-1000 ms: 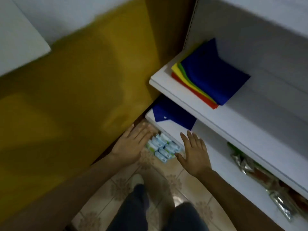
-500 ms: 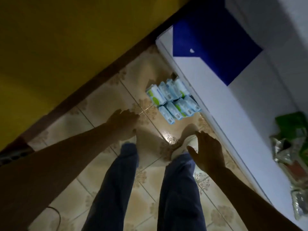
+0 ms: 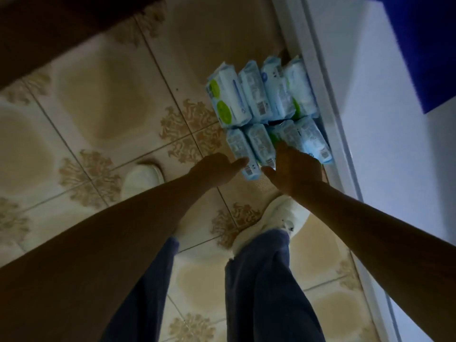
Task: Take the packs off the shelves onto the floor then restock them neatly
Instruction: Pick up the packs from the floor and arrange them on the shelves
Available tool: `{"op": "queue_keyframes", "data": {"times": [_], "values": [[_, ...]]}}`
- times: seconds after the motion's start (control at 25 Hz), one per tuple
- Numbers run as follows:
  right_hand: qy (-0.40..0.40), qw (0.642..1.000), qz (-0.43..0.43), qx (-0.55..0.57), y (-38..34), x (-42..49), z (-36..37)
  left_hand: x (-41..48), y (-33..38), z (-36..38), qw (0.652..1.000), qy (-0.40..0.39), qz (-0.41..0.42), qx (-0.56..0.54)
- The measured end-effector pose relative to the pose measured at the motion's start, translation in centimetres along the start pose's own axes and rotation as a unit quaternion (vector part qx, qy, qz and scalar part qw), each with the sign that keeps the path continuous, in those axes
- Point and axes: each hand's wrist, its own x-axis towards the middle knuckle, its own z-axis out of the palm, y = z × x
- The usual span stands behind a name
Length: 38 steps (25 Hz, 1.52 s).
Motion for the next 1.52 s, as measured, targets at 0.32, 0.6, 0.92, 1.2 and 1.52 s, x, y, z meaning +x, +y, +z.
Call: {"op": "queue_keyframes", "data": {"times": [0.32, 0.6, 0.92, 1.2, 1.52], "values": [[-0.068, 0.992, 0.030, 0.103, -0.1, -0.9, -1.2, -2.3, -0.7, -1.0, 0.998, 0.018, 0.057, 0.025], [-0.079, 0.964, 0.052, 0.249, -2.7, -12.0, -13.2, -18.7, 1.6, -10.4, 0.992, 0.025, 0.096, 0.077], [0.138, 0.870, 0.141, 0.451, -9.6, -30.3, -30.2, -43.7, 5.8, -15.7, 0.963, 0.051, 0.255, -0.072], [0.409, 0.808, 0.136, 0.402, -14.8, -46.6, -41.1, -61.9, 11.8, -17.7, 0.896, 0.115, 0.354, -0.241], [0.663, 0.626, 0.190, 0.363, -17.0, -59.8, -42.1, -73.4, 18.8, -13.6, 0.837, -0.051, 0.497, -0.224]]}}
